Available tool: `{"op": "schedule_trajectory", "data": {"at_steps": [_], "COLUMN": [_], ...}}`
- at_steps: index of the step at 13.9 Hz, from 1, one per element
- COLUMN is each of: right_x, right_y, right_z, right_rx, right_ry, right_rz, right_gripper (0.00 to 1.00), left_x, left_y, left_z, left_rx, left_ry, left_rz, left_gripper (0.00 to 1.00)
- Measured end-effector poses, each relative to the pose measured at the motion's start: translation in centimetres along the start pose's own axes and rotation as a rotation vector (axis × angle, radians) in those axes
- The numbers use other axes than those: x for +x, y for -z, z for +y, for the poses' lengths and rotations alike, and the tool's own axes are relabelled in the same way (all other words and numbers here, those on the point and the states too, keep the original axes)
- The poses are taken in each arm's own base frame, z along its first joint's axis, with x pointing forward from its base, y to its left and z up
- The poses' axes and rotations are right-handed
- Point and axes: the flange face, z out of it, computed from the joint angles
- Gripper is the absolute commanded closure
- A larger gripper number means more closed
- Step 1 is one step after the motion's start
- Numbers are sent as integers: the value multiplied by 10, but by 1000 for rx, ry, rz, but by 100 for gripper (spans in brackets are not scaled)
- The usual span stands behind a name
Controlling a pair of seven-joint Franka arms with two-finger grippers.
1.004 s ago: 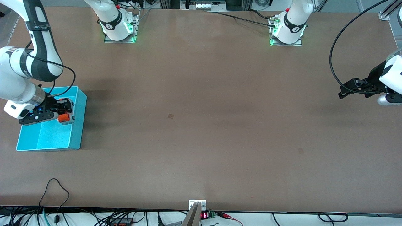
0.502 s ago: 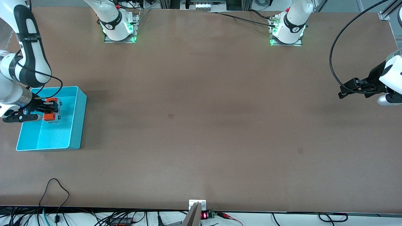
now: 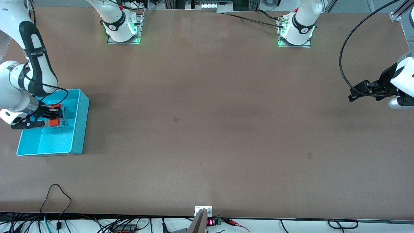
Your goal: Wind up bus and store in blue box
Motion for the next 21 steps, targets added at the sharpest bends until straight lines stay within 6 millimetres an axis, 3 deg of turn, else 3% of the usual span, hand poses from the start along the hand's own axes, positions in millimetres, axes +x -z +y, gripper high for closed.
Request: {"op": "schedule_trajectory", "data": {"at_steps": [1, 6, 9, 13, 18, 21], "right_x": [-1, 0, 8, 15, 26, 29], "right_y": [-4, -5, 14, 91, 213, 272], "right_z": [0, 2, 6, 5, -38, -63], "right_rx": [1, 0, -14, -14, 27, 37], "right_ry": [1, 20, 21, 28, 108, 134], "right_rz": [-5, -4, 30, 74, 55, 47], "right_gripper": [2, 0, 0, 0, 0, 0], "left_x": [0, 0, 0, -1, -2, -2], "left_y": [0, 0, 0, -1, -2, -2], "left_z": [0, 0, 2, 2, 1, 1], "left_rx": [0, 0, 0, 0, 0, 0], "left_ry": [0, 0, -3, -3, -2, -2], "left_rz": [0, 0, 0, -12, -16, -16], "left_gripper": [0, 0, 0, 0, 0, 0]}}
